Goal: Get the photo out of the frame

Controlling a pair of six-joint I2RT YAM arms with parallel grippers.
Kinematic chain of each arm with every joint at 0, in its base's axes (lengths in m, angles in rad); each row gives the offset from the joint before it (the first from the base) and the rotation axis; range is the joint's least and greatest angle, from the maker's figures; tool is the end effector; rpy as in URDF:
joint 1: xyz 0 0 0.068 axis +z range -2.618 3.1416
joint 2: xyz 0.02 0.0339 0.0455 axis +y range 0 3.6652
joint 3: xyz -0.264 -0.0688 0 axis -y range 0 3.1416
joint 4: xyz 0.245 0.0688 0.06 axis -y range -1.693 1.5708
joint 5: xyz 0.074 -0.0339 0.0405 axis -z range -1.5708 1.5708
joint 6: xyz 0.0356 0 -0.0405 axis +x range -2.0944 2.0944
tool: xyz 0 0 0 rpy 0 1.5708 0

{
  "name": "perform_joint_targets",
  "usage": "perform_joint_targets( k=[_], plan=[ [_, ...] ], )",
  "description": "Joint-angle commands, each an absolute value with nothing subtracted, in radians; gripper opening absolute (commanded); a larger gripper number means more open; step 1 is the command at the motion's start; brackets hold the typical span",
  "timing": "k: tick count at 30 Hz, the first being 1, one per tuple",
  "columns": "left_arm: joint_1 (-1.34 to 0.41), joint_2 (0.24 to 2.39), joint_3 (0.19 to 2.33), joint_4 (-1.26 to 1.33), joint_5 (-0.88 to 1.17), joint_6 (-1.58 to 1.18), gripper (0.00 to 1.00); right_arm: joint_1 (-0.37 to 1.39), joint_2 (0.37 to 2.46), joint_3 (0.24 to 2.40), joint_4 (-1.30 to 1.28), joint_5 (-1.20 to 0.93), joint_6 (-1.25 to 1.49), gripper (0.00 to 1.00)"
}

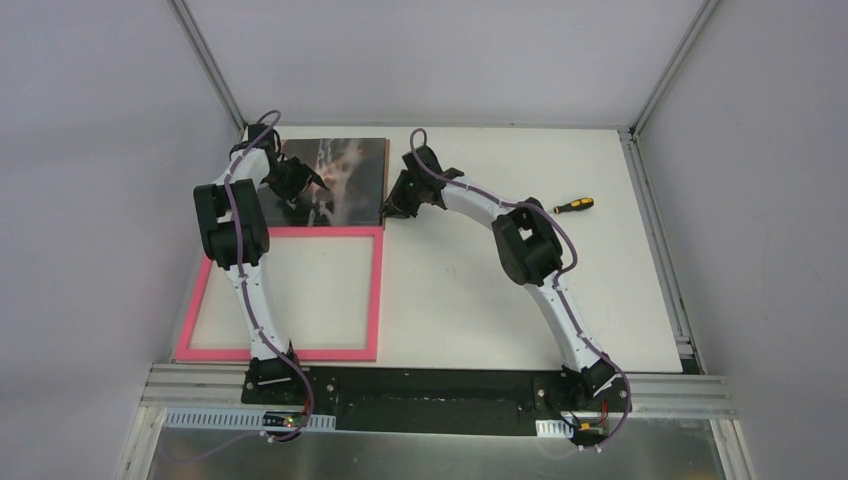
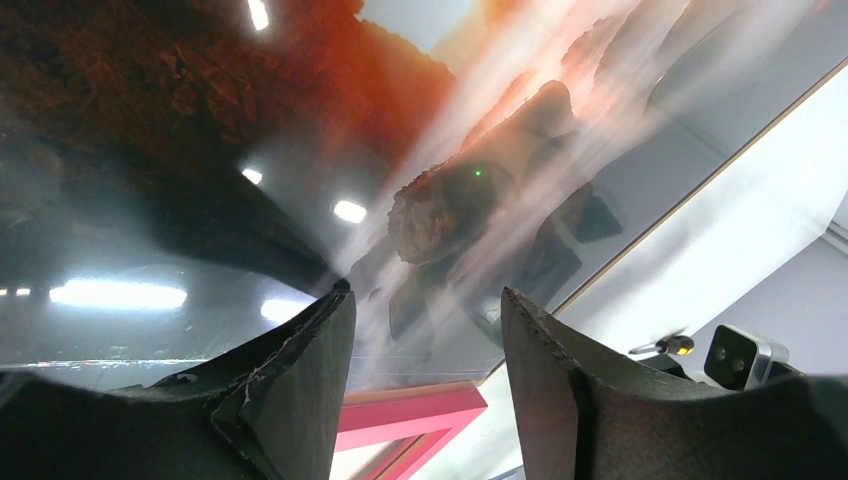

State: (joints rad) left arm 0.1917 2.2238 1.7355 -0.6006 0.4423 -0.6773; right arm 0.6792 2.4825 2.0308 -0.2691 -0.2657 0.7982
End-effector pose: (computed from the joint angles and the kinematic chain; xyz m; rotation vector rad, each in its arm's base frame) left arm 0.4683 0.0754 0.1672 -0.9957 2.4979 -0.7446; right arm 0.4273 0.3570 0.1507 -0.0023 2.5009 1.0073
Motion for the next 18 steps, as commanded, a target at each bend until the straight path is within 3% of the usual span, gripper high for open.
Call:
perform_joint_targets(
  k=[1,18],
  plan=[
    [0.203,2.257,1.702,-0.629,0.414,-0.682,0.57,0.692,2.534,2.09,-0.326,-0.255,0.759,0.26],
    [0.202,2.293,1.677,-0.633,0.417,-0.709,0.58,0.684,2.561,2.117,-0.221,-0.313,0.894,0.35]
  ],
)
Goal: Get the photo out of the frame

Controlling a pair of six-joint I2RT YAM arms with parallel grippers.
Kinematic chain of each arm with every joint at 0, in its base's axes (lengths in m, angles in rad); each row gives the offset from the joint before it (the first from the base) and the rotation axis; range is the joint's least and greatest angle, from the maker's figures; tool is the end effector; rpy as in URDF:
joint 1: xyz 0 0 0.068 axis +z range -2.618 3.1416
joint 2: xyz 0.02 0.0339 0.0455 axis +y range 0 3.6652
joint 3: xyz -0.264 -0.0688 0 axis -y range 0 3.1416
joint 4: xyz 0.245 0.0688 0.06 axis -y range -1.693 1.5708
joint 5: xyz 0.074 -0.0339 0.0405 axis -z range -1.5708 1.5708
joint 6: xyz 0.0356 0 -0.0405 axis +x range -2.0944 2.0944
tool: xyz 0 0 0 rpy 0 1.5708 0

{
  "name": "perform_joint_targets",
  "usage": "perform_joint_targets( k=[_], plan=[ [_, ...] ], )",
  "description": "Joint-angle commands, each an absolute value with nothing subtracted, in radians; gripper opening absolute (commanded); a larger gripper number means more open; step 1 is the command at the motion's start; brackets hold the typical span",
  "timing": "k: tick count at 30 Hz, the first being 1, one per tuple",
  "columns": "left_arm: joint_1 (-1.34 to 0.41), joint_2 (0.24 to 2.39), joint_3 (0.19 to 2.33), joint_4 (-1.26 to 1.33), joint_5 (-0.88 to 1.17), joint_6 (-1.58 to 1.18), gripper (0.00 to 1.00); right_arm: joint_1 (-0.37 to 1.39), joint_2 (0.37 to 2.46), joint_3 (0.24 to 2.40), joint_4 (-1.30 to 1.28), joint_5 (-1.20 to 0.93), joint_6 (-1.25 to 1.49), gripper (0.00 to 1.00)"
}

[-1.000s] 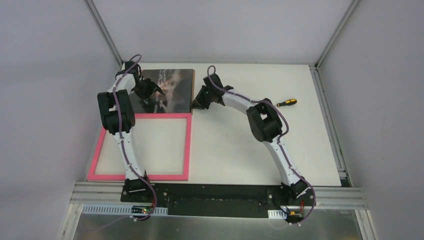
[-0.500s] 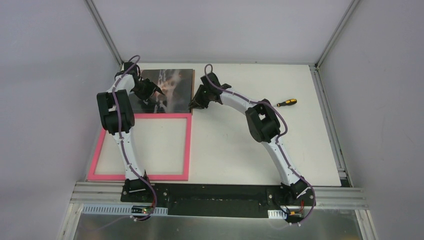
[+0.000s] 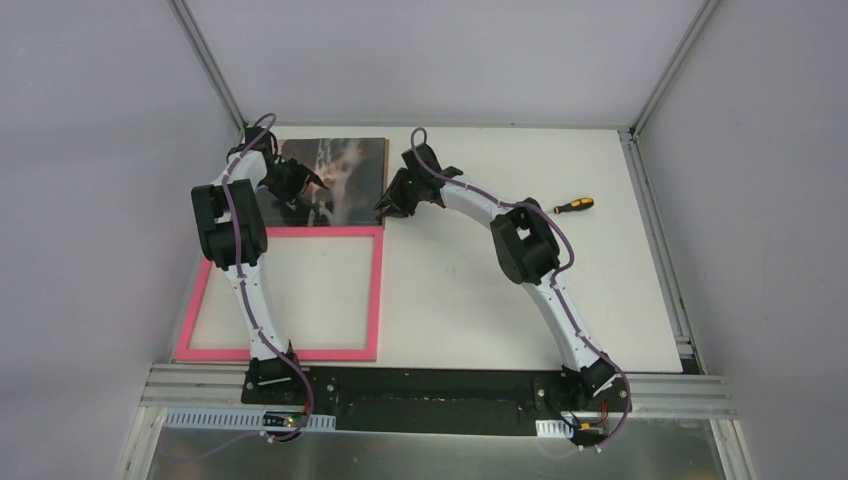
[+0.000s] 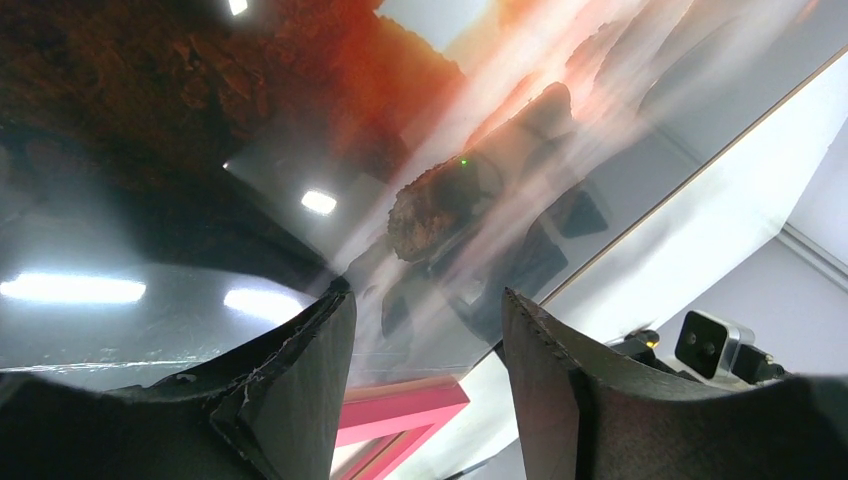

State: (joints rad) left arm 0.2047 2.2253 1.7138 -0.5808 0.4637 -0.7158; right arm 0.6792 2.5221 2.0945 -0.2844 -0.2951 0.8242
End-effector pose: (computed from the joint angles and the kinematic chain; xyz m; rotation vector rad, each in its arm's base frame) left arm 0.4658 0.0804 0.1614 -1.0566 2.4802 -0.7807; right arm 0.4328 0.3627 0.1492 0.0114 2.5069 1.0536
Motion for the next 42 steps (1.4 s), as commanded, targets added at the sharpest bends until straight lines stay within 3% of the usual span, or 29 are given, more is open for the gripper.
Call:
perform_joint_targets(
  k=[1,19,32,39,42],
  plan=[
    [0.202,2.294,1.679,-0.634,0.419,-0.71,0.58,0.683,2.566,2.122,-0.214,-0.313,0.905,0.36],
    [0.2,2.35,1.71,-0.633,0.464,-0.732,0.58,0.659,2.579,2.176,-0.255,-0.284,0.878,0.44],
    [0.16,2.398,1.762,-0.633,0.512,-0.781,0.58,0.661,2.453,1.956,-0.247,-0.274,0.815,0.43],
    [0.128,2.404,1.769,-0.634,0.507,-0.813,0.57,0.648,2.448,2.018,-0.37,-0.236,0.733,0.51],
    [0.109,2.418,1.76,-0.638,0.505,-0.829,0.57,0.65,2.478,2.053,-0.363,-0.267,0.74,0.5]
  ],
)
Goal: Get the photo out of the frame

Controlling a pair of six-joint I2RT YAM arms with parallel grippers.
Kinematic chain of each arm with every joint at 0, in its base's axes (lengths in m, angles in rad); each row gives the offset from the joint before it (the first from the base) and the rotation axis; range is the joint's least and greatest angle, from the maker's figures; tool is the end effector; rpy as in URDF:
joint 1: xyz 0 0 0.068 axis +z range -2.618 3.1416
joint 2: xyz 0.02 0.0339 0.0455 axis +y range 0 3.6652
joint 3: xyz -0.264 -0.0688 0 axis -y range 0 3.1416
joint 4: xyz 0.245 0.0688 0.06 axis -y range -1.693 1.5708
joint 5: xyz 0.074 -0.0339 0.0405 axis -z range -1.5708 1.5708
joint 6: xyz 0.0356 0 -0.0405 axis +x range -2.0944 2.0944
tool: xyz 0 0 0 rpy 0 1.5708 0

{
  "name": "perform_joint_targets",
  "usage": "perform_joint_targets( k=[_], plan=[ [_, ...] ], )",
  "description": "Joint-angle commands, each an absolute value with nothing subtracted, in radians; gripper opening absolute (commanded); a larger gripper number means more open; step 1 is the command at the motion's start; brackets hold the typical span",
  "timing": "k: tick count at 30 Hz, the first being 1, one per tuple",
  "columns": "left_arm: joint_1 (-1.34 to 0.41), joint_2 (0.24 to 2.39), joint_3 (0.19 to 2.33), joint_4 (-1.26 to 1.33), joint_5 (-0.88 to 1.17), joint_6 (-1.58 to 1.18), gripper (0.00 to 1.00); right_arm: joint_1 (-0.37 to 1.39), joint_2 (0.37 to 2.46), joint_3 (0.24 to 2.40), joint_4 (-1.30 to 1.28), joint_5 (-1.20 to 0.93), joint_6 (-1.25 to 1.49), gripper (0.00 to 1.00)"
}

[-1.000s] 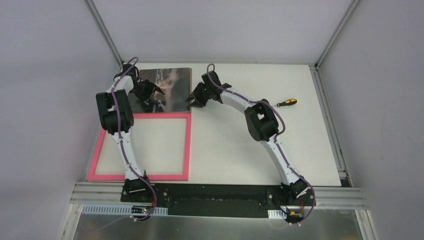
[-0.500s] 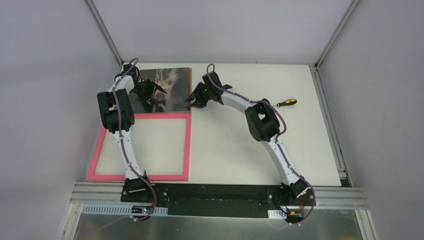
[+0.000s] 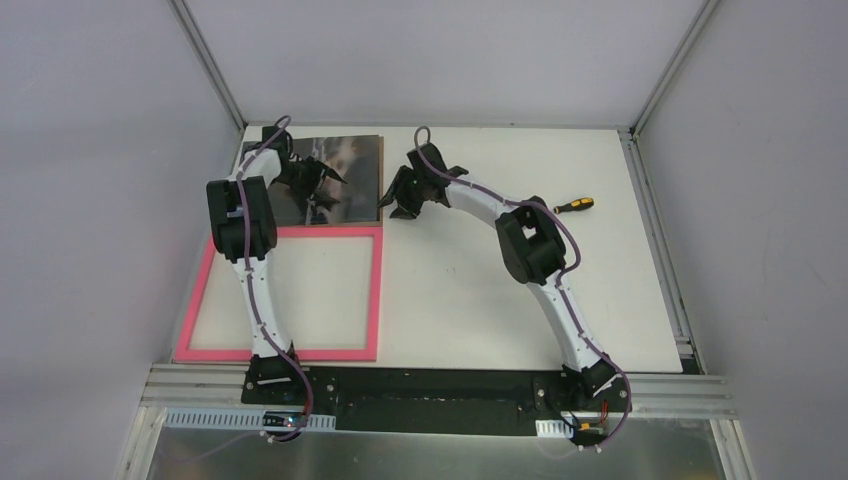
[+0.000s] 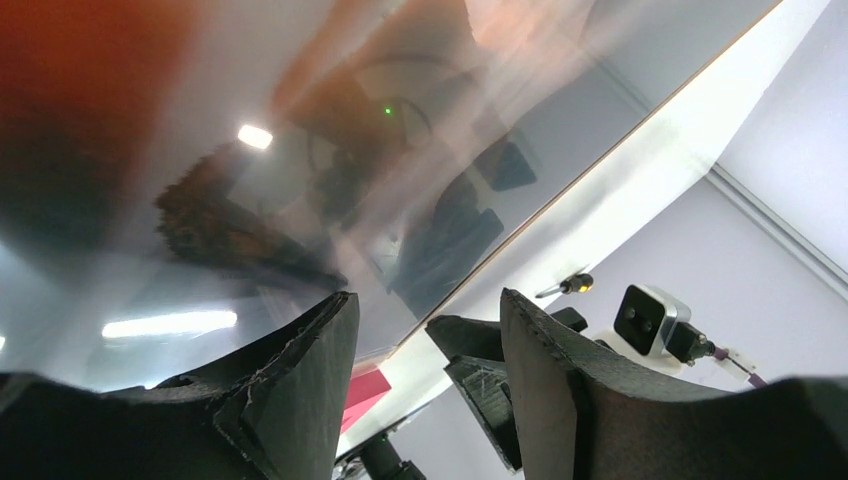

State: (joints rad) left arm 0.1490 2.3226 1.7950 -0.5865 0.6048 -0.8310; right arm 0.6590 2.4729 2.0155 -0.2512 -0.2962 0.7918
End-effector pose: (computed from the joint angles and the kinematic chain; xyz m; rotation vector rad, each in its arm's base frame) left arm 0.4853 0.0524 0.1421 -1.1135 2.5094 -1.0178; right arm 0.4328 0.3484 0.1525 -0.0053 2.4906 1.0356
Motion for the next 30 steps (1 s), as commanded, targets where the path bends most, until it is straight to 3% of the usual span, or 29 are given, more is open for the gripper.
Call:
perform_joint_targets(
  k=[1,4,8,16,21,30],
  plan=[
    [0.104,2.42,1.756,-0.637,0.505,-0.832,0.56,0.652,2.489,2.075,-0.361,-0.285,0.745,0.48],
    [0.091,2.421,1.762,-0.641,0.495,-0.837,0.56,0.666,2.489,2.092,-0.353,-0.296,0.732,0.45],
    [0.082,2.436,1.757,-0.641,0.51,-0.854,0.56,0.668,2.466,2.045,-0.296,-0.315,0.767,0.29],
    [0.081,2.444,1.762,-0.641,0.505,-0.856,0.56,0.675,2.471,2.01,-0.212,-0.389,0.81,0.27],
    [0.084,2.444,1.769,-0.641,0.503,-0.851,0.56,0.675,2.461,1.987,-0.189,-0.386,0.809,0.16],
    [0.083,2.444,1.773,-0.643,0.498,-0.853,0.56,0.675,2.473,1.96,-0.198,-0.375,0.828,0.22]
  ],
)
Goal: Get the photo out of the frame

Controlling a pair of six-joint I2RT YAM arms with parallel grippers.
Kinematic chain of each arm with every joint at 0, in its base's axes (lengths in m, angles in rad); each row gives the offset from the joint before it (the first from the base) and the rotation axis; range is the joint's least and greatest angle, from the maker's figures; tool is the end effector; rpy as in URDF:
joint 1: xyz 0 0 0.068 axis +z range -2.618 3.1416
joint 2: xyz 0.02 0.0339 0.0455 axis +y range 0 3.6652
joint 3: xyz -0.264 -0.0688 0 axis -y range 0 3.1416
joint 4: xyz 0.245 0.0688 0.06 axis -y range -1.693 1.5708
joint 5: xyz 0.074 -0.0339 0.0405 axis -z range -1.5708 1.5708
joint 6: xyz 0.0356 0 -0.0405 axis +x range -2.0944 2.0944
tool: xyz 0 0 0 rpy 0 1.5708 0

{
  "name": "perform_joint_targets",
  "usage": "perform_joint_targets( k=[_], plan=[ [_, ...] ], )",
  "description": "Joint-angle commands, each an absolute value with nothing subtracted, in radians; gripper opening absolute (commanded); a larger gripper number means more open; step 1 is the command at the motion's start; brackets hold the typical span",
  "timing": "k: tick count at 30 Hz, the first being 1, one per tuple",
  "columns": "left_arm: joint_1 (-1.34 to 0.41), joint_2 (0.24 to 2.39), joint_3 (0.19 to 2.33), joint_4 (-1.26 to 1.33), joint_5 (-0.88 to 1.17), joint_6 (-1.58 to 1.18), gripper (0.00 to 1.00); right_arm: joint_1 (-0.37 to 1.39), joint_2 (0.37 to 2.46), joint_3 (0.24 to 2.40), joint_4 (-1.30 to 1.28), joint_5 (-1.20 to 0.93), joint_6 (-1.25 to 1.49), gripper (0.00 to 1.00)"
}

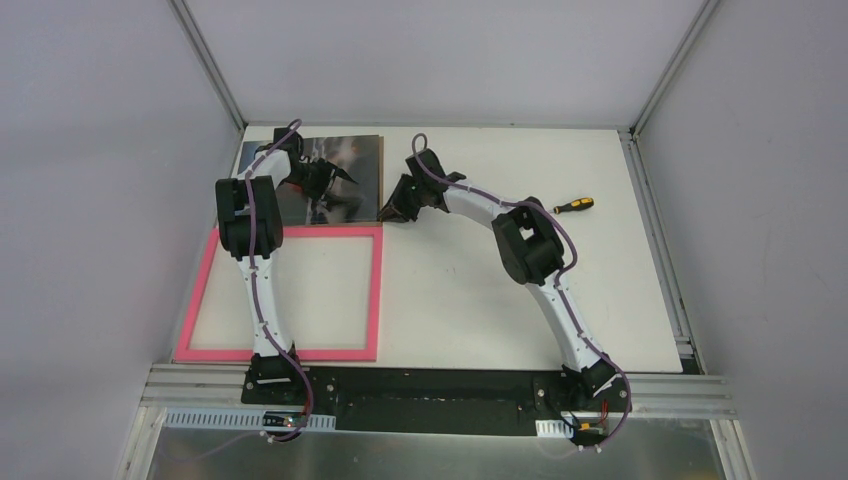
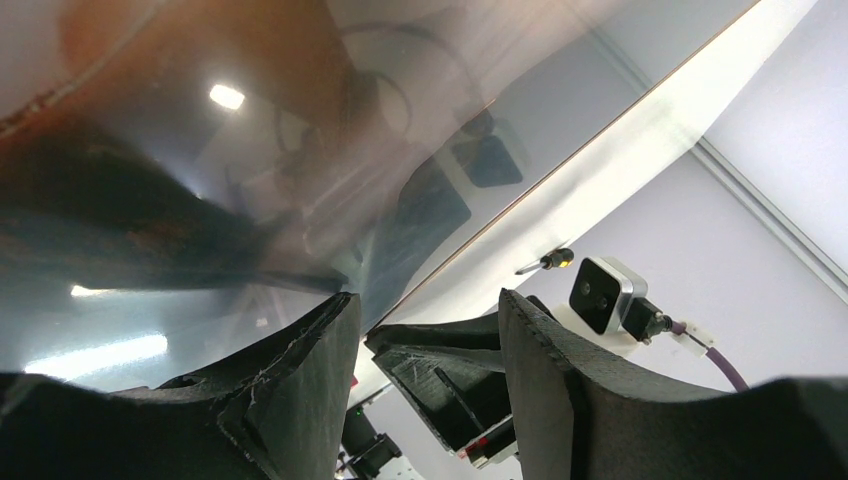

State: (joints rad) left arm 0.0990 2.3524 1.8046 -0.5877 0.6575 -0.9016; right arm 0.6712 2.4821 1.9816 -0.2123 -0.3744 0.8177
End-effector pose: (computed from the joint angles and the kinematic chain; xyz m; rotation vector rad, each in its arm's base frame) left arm 0.4892 0.0267 0.1319 -1.1532 2.5480 -1.1167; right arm 0.4253 0.3544 0.1403 -0.0333 2.5259 1.1306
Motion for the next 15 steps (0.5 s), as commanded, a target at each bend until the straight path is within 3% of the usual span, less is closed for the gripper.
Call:
perform_joint_targets(
  k=[1,15],
  plan=[
    [0.086,2.444,1.773,-0.643,0.498,-0.852,0.56,0.676,2.476,1.96,-0.197,-0.381,0.832,0.22],
    [0.085,2.445,1.771,-0.647,0.498,-0.86,0.56,0.719,2.505,2.031,-0.33,-0.272,0.736,0.24]
  ],
)
